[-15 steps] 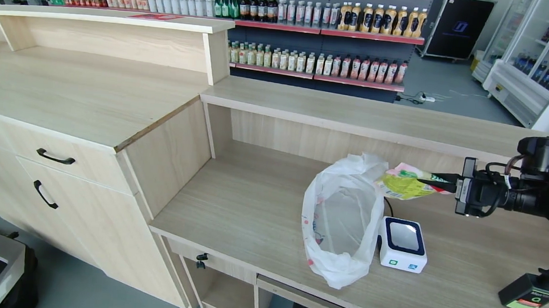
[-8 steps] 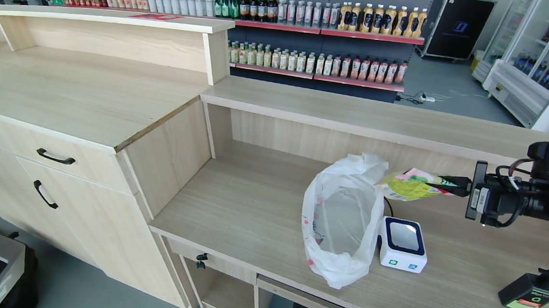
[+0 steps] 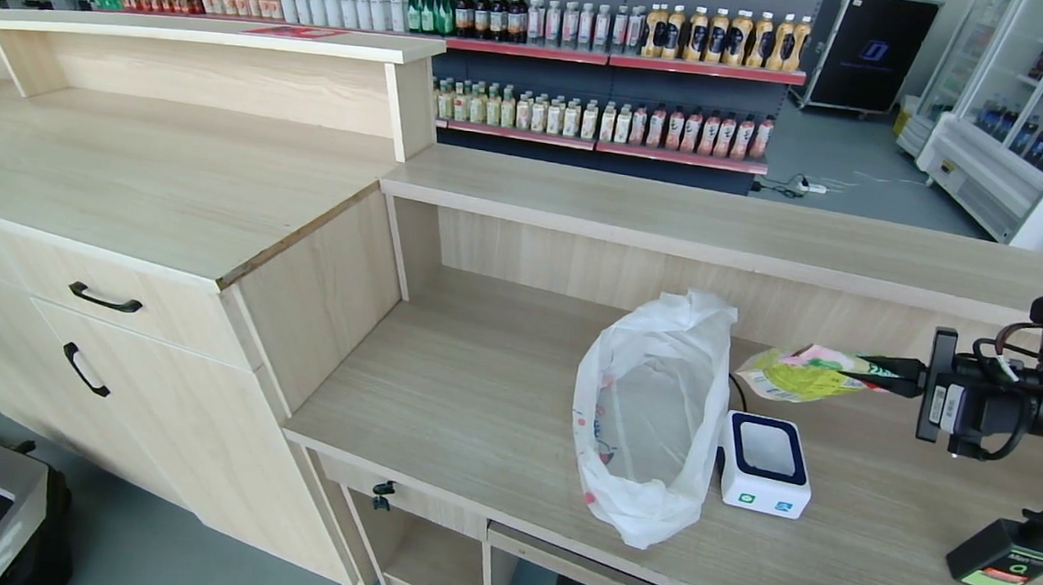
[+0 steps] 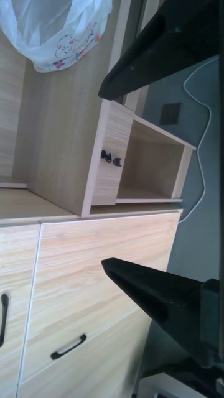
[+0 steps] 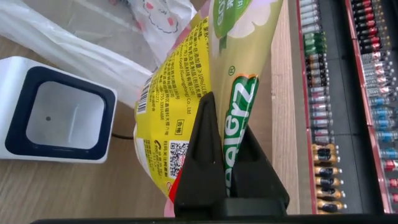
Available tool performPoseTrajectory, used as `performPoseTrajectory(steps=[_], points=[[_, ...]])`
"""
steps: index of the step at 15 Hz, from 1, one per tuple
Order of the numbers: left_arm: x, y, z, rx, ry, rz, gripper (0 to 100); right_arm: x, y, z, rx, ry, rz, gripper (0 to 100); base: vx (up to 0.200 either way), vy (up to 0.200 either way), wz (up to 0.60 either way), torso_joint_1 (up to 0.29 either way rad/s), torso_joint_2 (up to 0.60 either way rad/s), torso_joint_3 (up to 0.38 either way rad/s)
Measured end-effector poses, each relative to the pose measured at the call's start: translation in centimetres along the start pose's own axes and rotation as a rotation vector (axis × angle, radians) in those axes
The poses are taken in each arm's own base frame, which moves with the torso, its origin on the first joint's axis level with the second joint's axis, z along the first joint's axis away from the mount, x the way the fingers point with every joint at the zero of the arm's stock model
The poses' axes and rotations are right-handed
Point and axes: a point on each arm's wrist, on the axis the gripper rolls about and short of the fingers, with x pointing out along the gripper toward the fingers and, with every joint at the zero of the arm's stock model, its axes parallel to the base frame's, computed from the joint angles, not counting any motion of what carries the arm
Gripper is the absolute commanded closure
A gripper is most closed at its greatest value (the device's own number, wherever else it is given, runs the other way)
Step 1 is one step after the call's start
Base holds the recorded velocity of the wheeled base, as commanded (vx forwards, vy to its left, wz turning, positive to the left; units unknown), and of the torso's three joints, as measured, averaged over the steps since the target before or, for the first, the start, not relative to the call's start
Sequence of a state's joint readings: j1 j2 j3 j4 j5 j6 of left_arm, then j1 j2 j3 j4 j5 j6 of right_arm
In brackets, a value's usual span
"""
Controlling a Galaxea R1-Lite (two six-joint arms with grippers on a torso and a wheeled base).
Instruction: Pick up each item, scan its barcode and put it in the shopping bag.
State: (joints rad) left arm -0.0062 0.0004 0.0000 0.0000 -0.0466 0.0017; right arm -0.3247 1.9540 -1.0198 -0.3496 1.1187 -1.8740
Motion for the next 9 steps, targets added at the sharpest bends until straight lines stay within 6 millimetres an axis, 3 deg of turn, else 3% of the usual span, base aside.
performPoseTrajectory(steps=[9], points=[[0.0, 0.0, 0.0, 0.000, 0.000, 0.000, 0, -1.3, 1.4, -1.3, -0.019, 0.038, 0.006, 100, 0.000, 0.000, 0.00, 0.000, 0.00, 0.000]])
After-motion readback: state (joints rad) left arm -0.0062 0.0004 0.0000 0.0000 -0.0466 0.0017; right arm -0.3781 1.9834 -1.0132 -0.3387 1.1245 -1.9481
